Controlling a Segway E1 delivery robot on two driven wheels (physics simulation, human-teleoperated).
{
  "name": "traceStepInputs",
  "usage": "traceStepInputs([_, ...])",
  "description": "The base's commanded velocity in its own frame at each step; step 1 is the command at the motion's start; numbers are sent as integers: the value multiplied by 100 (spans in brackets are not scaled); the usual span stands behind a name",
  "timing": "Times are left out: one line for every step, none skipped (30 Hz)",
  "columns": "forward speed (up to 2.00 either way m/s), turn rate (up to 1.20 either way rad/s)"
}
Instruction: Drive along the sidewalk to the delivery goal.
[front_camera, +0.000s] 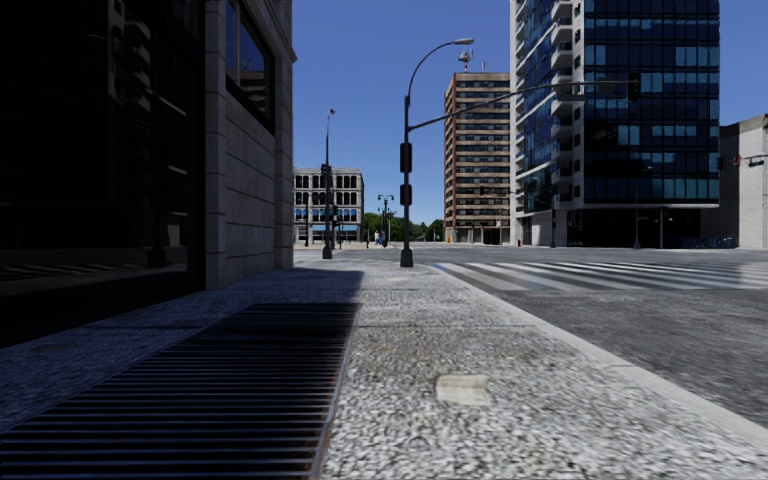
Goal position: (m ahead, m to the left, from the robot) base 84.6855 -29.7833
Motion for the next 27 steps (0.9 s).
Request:
traceStepInputs([200, 0])
traceStepInputs([200, 0])
traceStepInputs([200, 0])
traceStepInputs([200, 0])
traceStepInputs([200, 0])
traceStepInputs([200, 0])
traceStepInputs([200, 0])
traceStepInputs([200, 0])
traceStepInputs([200, 0])
traceStepInputs([200, 0])
traceStepInputs([200, 0])
traceStepInputs([200, 0])
traceStepInputs([200, 0])
traceStepInputs([200, 0])
traceStepInputs([200, 0])
traceStepInputs([200, 0])
traceStepInputs([200, 0])
traceStepInputs([200, 0])
traceStepInputs([200, 0])
traceStepInputs([200, 0])
traceStepInputs([200, 0])
traceStepInputs([200, 0])
traceStepInputs([200, 0])
traceStepInputs([200, 0])
traceStepInputs([200, 0])
traceStepInputs([200, 0])
traceStepInputs([200, 0])
